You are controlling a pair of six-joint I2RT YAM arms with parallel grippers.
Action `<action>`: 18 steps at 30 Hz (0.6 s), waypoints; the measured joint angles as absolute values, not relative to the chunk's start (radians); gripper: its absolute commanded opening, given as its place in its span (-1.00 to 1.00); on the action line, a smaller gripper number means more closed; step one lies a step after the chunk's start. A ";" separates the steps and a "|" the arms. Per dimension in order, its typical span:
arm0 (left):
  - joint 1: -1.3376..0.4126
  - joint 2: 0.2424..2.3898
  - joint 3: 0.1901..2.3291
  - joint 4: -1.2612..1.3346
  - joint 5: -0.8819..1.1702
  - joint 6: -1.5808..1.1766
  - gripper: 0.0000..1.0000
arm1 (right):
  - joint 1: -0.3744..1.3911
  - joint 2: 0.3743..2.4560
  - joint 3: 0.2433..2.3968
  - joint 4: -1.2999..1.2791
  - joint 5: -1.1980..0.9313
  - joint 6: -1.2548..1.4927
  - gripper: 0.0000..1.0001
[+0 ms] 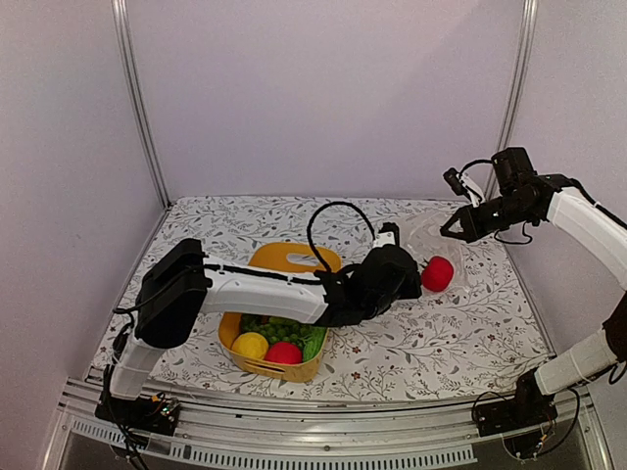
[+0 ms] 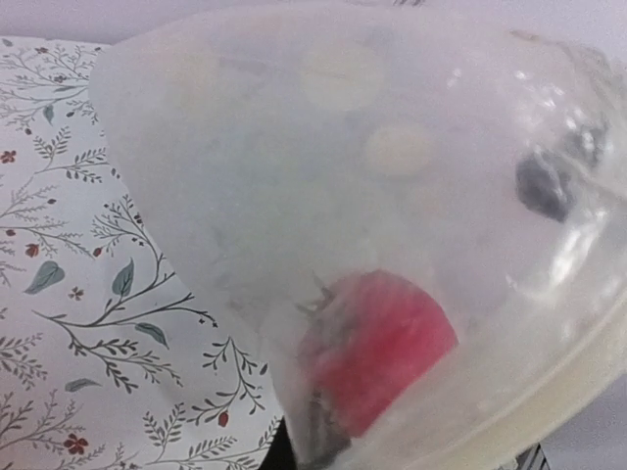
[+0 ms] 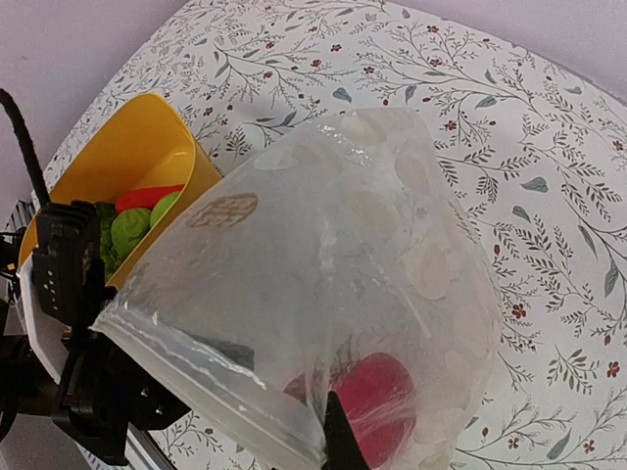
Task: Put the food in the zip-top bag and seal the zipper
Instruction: Adjust the zipper food storage bag.
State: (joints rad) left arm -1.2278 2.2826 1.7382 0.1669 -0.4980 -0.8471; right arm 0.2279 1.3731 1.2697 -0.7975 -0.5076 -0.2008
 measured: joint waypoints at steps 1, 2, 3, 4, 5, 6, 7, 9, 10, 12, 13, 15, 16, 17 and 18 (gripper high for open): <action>-1.224 2.283 1.738 0.171 -0.500 -0.846 -1.00 | 0.228 1.372 1.264 -0.795 -0.498 -0.201 -1.00; -1.219 2.283 1.739 0.183 -0.497 -0.836 -1.00 | 0.228 1.368 1.254 -0.789 -0.475 -0.202 -1.00; -1.218 2.283 1.739 0.185 -0.495 -0.835 -1.00 | 0.228 1.365 1.242 -0.782 -0.440 -0.203 -1.00; -1.217 2.283 1.745 0.188 -0.489 -0.828 -1.00 | 0.228 1.365 1.240 -0.781 -0.432 -0.203 -1.00; -1.217 2.283 1.750 0.190 -0.479 -0.822 -1.00 | 0.228 1.364 1.235 -0.775 -0.397 -0.203 -1.00; -1.218 2.282 1.752 0.197 -0.469 -0.818 -1.00 | 0.228 1.363 1.234 -0.770 -0.360 -0.203 -1.00; -1.221 2.276 1.754 0.204 -0.451 -0.812 -1.00 | 0.228 1.363 1.234 -0.764 -0.319 -0.203 -1.00; -1.230 2.262 1.754 0.209 -0.429 -0.801 -1.00 | 0.228 1.360 1.234 -0.750 -0.228 -0.206 -1.00; -1.236 2.254 1.755 0.212 -0.420 -0.796 -1.00 | 0.228 1.357 1.234 -0.744 -0.182 -0.212 -1.00; -1.249 2.240 1.776 0.216 -0.396 -0.786 -1.00 | 0.228 1.345 1.234 -0.731 -0.097 -0.229 -1.00; -1.255 2.237 1.793 0.218 -0.384 -0.783 -1.00 | 0.228 1.335 1.234 -0.728 -0.073 -0.239 -1.00; -1.263 2.228 1.819 0.228 -0.354 -0.782 -1.00 | 0.228 1.319 1.238 -0.733 -0.043 -0.255 -1.00; -1.265 2.222 1.824 0.233 -0.339 -0.782 -1.00 | 0.228 1.313 1.245 -0.741 -0.039 -0.258 -1.00; -1.266 2.215 1.829 0.235 -0.326 -0.781 -1.00 | 0.228 1.309 1.256 -0.751 -0.039 -0.258 -1.00; -1.267 2.210 1.837 0.234 -0.319 -0.782 -1.00 | 0.228 1.303 1.267 -0.757 -0.038 -0.258 -1.00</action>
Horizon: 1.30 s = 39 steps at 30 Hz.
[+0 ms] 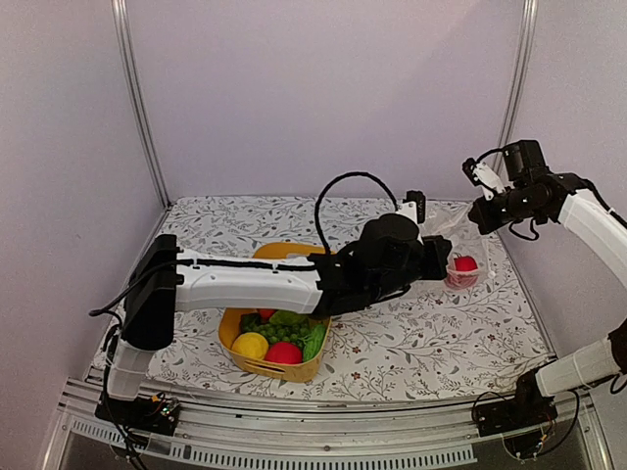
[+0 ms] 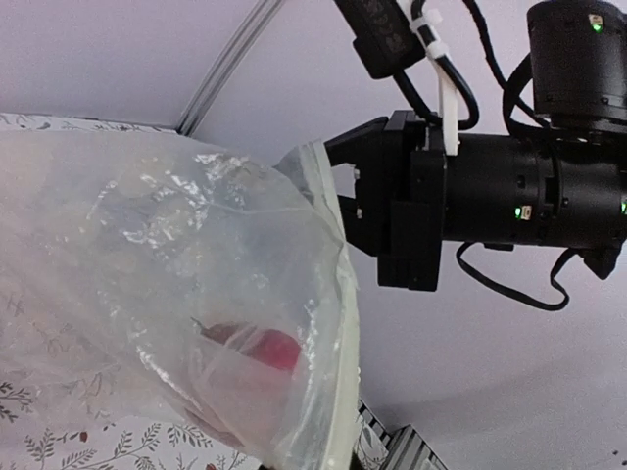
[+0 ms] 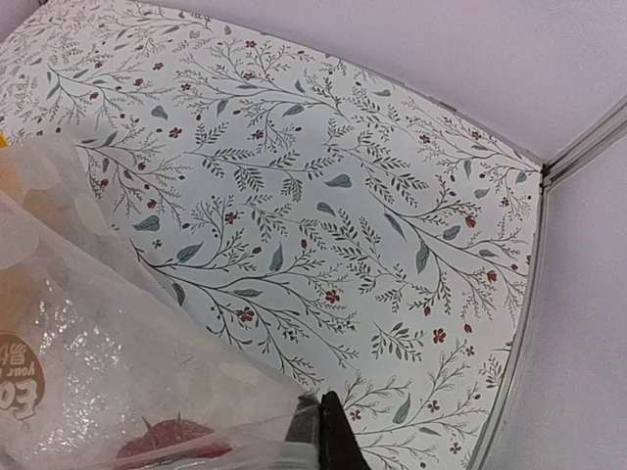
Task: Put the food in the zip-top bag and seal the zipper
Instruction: Adjust the zipper food storage bag.
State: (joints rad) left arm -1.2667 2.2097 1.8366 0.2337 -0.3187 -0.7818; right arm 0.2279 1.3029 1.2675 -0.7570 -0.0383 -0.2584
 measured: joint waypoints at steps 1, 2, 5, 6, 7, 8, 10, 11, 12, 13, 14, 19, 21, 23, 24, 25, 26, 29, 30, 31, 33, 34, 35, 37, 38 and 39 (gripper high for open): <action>-1.267 2.205 1.845 0.232 -0.314 -0.783 -1.00 | 0.228 1.291 1.279 -0.758 -0.032 -0.259 -1.00; -1.267 2.204 1.857 0.228 -0.310 -0.783 -1.00 | 0.228 1.276 1.283 -0.753 -0.020 -0.259 -1.00; -1.252 2.228 1.973 0.138 -0.290 -0.801 -1.00 | 0.228 1.229 1.295 -0.749 0.027 -0.270 -1.00; -1.246 2.254 2.041 0.106 -0.274 -0.808 -1.00 | 0.228 1.225 1.324 -0.767 0.038 -0.271 -1.00; -1.237 2.281 2.106 0.084 -0.261 -0.815 -1.00 | 0.228 1.226 1.345 -0.770 0.039 -0.272 -1.00; -1.228 2.304 2.156 0.074 -0.250 -0.822 -1.00 | 0.228 1.225 1.357 -0.762 0.039 -0.272 -1.00; -1.201 2.347 2.223 0.055 -0.237 -0.833 -1.00 | 0.228 1.202 1.339 -0.735 0.039 -0.271 -1.00; -1.188 2.362 2.236 0.049 -0.234 -0.836 -1.00 | 0.228 1.193 1.322 -0.732 0.038 -0.271 -1.00; -1.180 2.373 2.238 0.042 -0.231 -0.839 -1.00 | 0.228 1.190 1.306 -0.738 0.035 -0.272 -0.94; -1.173 2.384 2.233 0.036 -0.228 -0.839 -1.00 | 0.228 1.196 1.292 -0.738 0.026 -0.273 -0.76; -1.165 2.389 2.220 0.037 -0.224 -0.839 -1.00 | 0.228 1.206 1.274 -0.732 0.012 -0.273 -0.54; -1.149 2.384 2.033 0.124 -0.198 -0.865 -1.00 | 0.228 1.205 1.088 -0.673 -0.041 -0.279 -0.16; -1.150 2.384 1.958 0.149 -0.190 -0.888 -1.00 | 0.228 1.204 1.019 -0.655 -0.069 -0.282 -0.12; -1.150 2.384 1.901 0.172 -0.188 -0.916 -1.00 | 0.228 1.203 0.963 -0.637 -0.114 -0.282 -0.11; -1.150 2.383 1.884 0.181 -0.187 -0.927 -1.00 | 0.228 1.201 0.937 -0.625 -0.134 -0.283 -0.11; -1.150 2.383 1.868 0.193 -0.187 -0.938 -1.00 | 0.228 1.198 0.915 -0.614 -0.149 -0.286 -0.10; -1.150 2.381 1.858 0.204 -0.187 -0.949 -1.00 | 0.228 1.190 0.887 -0.596 -0.169 -0.288 -0.10; -1.150 2.354 1.828 0.230 -0.187 -0.976 -1.00 | 0.228 1.168 0.842 -0.571 -0.213 -0.294 -0.07; -1.150 2.342 1.820 0.241 -0.187 -0.984 -1.00 | 0.228 1.160 0.833 -0.558 -0.224 -0.296 -0.04; -1.148 2.326 1.810 0.252 -0.187 -0.995 -1.00 | 0.228 1.151 0.826 -0.544 -0.235 -0.296 -0.03; -1.146 2.300 1.796 0.277 -0.187 -1.014 -1.00 | 0.228 1.134 0.815 -0.514 -0.247 -0.297 -0.02; -1.145 2.284 1.786 0.299 -0.187 -1.027 -1.00 | 0.228 1.124 0.805 -0.489 -0.252 -0.297 -0.02; -1.144 2.268 1.774 0.320 -0.187 -1.044 -1.00 | 0.228 1.117 0.797 -0.471 -0.257 -0.297 -0.02; -1.142 2.248 1.759 0.351 -0.186 -1.072 -1.00 | 0.228 1.104 0.777 -0.437 -0.268 -0.298 -0.02; -1.140 2.241 1.754 0.370 -0.186 -1.090 -1.00 | 0.228 1.103 0.775 -0.429 -0.270 -0.297 -0.02; -1.140 2.236 1.753 0.385 -0.185 -1.105 -1.00 | 0.228 1.103 0.774 -0.424 -0.271 -0.297 -0.02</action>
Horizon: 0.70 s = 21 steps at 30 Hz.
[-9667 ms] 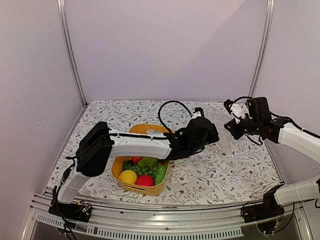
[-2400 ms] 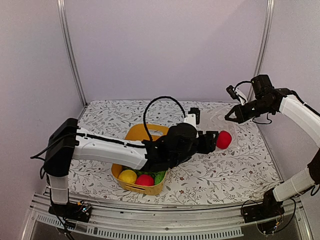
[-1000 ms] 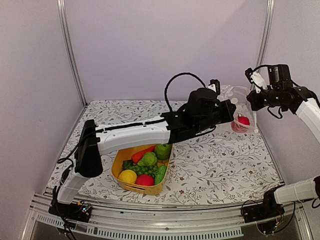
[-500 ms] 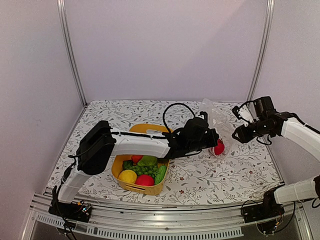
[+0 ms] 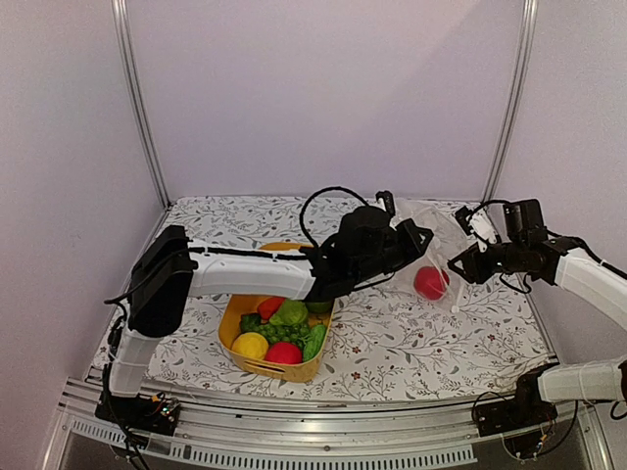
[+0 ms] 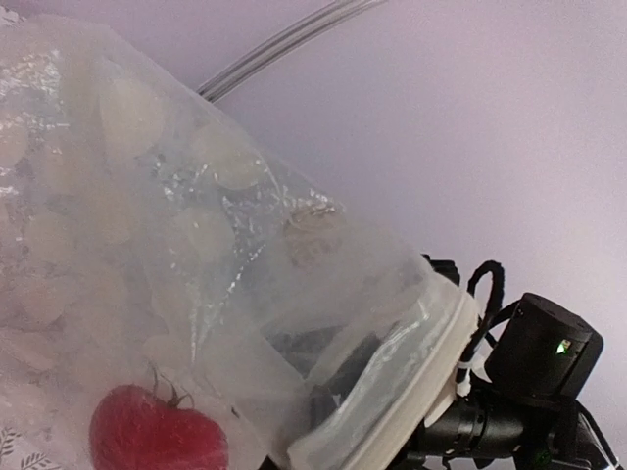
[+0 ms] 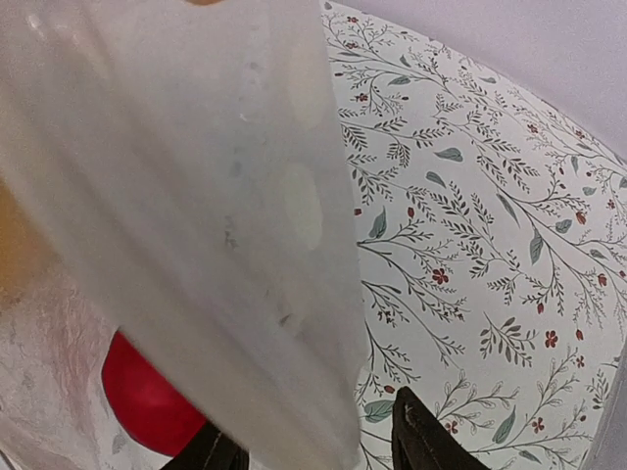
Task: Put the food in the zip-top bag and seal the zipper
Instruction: Adjust the zipper food storage bag.
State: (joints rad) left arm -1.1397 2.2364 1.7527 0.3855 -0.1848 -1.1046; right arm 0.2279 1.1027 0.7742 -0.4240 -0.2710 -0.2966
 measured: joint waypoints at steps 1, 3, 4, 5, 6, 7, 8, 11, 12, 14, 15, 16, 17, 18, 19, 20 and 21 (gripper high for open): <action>-1.139 2.236 1.753 0.400 -0.183 -1.116 -1.00 | 0.228 1.103 0.774 -0.415 -0.274 -0.296 -0.02; -1.138 2.236 1.753 0.421 -0.179 -1.138 -1.00 | 0.228 1.103 0.774 -0.406 -0.287 -0.294 -0.02; -1.138 2.236 1.753 0.426 -0.176 -1.145 -1.00 | 0.228 1.103 0.774 -0.405 -0.295 -0.291 -0.02; -1.138 2.236 1.753 0.429 -0.175 -1.150 -1.00 | 0.228 1.102 0.774 -0.405 -0.306 -0.287 -0.07; -1.138 2.236 1.753 0.431 -0.175 -1.156 -1.00 | 0.228 1.100 0.775 -0.405 -0.315 -0.283 -0.21; -1.138 2.236 1.753 0.432 -0.175 -1.159 -1.00 | 0.228 1.097 0.775 -0.405 -0.321 -0.279 -0.45; -1.138 2.236 1.753 0.433 -0.176 -1.163 -1.00 | 0.228 1.090 0.775 -0.408 -0.328 -0.271 -0.78; -1.138 2.236 1.751 0.446 -0.187 -1.172 -0.84 | 0.228 1.056 0.775 -0.419 -0.339 -0.263 -1.00; -1.138 2.236 1.751 0.451 -0.188 -1.172 -0.58 | 0.228 1.044 0.776 -0.422 -0.338 -0.260 -1.00; -1.138 2.236 1.755 0.446 -0.178 -1.158 -0.21 | 0.228 1.034 0.789 -0.442 -0.320 -0.258 -1.00; -1.138 2.236 1.766 0.432 -0.165 -1.145 -0.07 | 0.228 1.036 0.815 -0.467 -0.302 -0.263 -1.00; -1.138 2.237 1.780 0.417 -0.153 -1.124 0.06 | 0.228 1.042 0.849 -0.492 -0.282 -0.271 -1.00; -1.138 2.237 1.794 0.402 -0.142 -1.101 0.20 | 0.228 1.050 0.899 -0.527 -0.260 -0.285 -1.00; -1.138 2.237 1.804 0.391 -0.132 -1.071 0.31 | 0.228 1.063 0.955 -0.563 -0.241 -0.302 -1.00; -1.139 2.237 1.811 0.385 -0.128 -1.044 0.50 | 0.227 1.083 1.032 -0.604 -0.215 -0.321 -1.00; -1.143 2.233 1.811 0.377 -0.124 -1.012 0.61 | 0.226 1.118 1.143 -0.647 -0.180 -0.349 -1.00; -1.147 2.231 1.807 0.375 -0.124 -0.975 0.69 | 0.226 1.138 1.198 -0.654 -0.160 -0.364 -1.00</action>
State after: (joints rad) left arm -1.1469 2.2311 1.8069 0.3748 -0.1238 -0.9752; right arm 0.2260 1.1378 1.1984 -0.6544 -0.1596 -0.3641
